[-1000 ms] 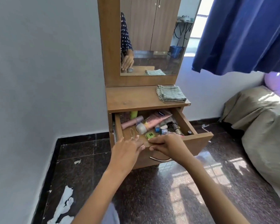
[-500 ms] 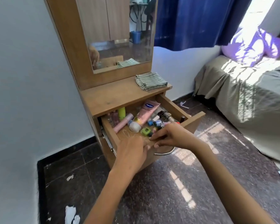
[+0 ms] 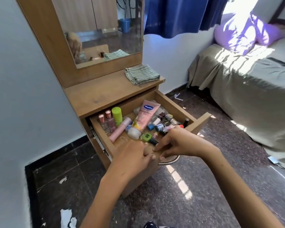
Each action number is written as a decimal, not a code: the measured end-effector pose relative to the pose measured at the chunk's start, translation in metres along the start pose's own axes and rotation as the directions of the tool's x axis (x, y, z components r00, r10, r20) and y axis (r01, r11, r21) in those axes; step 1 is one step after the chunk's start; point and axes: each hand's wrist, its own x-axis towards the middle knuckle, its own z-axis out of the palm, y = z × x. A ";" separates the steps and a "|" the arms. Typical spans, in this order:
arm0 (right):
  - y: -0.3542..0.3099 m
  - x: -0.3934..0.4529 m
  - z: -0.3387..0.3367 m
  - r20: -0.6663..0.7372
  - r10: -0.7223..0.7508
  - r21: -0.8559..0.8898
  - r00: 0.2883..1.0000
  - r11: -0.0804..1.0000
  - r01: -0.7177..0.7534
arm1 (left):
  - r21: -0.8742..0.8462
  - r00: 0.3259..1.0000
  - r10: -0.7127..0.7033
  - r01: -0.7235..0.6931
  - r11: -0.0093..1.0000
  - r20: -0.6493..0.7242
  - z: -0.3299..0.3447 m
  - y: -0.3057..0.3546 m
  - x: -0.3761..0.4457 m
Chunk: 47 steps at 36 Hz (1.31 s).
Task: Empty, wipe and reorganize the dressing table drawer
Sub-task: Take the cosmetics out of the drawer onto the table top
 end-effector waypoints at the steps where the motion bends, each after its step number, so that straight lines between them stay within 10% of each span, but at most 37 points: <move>1: 0.000 -0.001 0.000 -0.002 0.001 -0.001 1.000 1.000 -0.001 | -0.010 1.000 0.002 -0.002 1.000 0.008 -0.001 0.000 -0.001; 8: -0.001 -0.001 0.000 -0.007 -0.024 -0.028 1.000 0.999 0.024 | -0.117 0.998 0.046 -0.042 0.992 0.034 -0.015 -0.001 -0.007; 28: -0.046 0.094 0.006 -0.187 -0.021 -0.108 0.982 0.994 0.001 | -0.151 0.824 -0.050 -0.043 0.988 -0.564 -0.032 -0.076 0.001; 47: -0.048 0.147 -0.004 -0.219 -0.129 -0.209 0.967 0.975 0.083 | -0.071 0.663 -0.233 0.262 0.962 -0.712 -0.002 -0.098 0.023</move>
